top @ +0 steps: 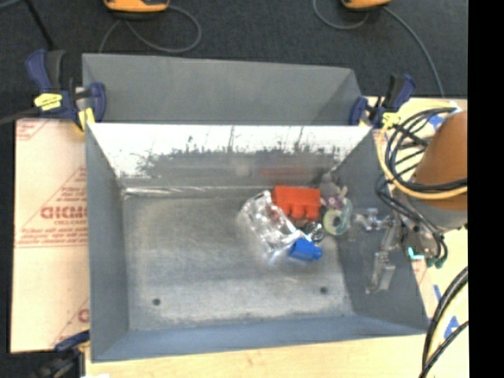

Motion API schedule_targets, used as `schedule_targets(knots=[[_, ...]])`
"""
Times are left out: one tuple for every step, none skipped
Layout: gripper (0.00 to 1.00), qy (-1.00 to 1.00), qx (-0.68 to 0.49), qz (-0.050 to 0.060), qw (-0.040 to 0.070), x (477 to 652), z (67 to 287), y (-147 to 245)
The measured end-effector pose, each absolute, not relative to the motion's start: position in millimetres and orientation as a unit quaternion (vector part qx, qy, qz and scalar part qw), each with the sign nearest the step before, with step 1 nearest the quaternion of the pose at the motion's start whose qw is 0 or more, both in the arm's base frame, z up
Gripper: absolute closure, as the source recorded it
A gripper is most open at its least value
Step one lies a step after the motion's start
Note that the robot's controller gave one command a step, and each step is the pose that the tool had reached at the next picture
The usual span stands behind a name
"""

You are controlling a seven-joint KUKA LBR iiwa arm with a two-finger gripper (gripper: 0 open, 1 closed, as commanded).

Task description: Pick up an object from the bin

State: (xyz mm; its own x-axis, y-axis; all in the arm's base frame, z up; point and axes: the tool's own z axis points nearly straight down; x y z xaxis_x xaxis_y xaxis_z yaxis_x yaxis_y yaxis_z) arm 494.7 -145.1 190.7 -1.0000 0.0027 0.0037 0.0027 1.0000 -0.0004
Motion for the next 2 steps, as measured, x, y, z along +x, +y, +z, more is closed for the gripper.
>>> schedule_targets(knots=[[0.00, -0.999, -0.045, -0.001, 0.002, 514.4, 96.5, -139.7], [0.00, -1.000, 0.005, 0.001, -0.003, 543.1, 81.1, -138.3]])
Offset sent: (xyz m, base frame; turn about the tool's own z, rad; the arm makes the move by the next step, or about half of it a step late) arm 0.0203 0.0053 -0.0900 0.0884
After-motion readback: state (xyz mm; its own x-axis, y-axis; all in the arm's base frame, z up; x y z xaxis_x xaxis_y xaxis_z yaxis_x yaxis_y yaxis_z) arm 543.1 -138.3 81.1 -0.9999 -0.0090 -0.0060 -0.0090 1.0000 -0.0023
